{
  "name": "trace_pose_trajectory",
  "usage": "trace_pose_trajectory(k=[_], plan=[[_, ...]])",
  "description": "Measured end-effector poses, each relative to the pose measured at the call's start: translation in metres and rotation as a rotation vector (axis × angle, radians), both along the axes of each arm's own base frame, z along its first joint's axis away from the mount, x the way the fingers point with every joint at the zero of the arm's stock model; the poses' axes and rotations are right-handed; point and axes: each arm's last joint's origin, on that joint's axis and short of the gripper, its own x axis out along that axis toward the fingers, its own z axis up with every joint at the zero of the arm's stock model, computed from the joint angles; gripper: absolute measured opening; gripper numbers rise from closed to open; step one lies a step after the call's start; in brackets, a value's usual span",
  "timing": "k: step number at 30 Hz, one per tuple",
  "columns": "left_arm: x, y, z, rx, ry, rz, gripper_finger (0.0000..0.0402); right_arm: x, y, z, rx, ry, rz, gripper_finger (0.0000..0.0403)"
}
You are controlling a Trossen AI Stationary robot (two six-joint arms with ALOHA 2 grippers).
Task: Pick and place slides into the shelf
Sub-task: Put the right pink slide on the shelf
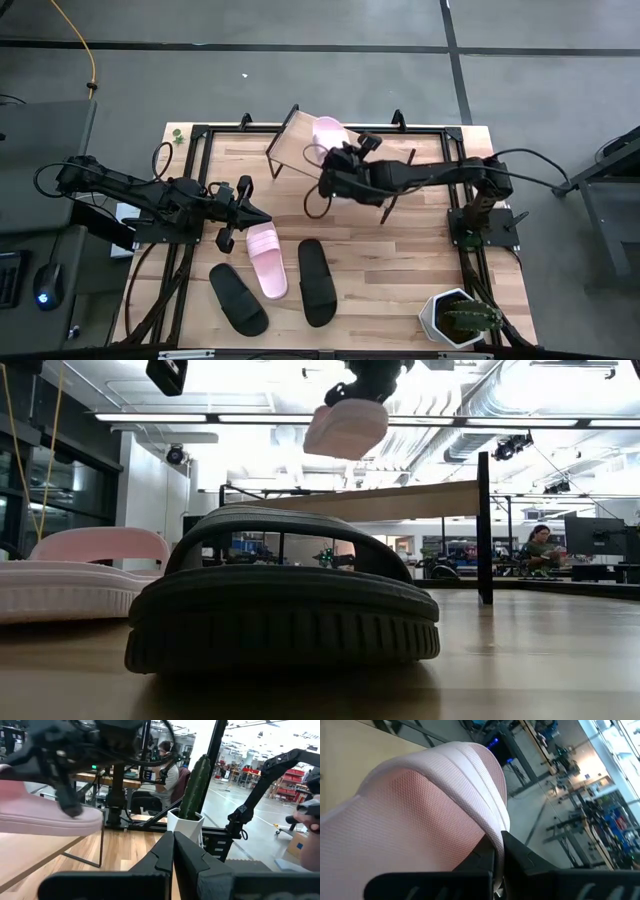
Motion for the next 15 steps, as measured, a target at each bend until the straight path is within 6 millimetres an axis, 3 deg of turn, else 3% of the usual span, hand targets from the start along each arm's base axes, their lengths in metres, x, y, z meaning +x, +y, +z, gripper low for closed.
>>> trace_pose_trajectory(k=[8, 15], plan=[[0.0, 0.0, 0.0, 0.0, 0.0, 0.0, 0.0001, -0.003, -0.031, -0.002, 0.044, 0.003, -0.061, 0.0], [0.0, 0.0, 0.0, 0.0, 0.0, 0.0, 0.0001, -0.018, -0.03, -0.009, 0.068, 0.07, -0.137, 0.0]])
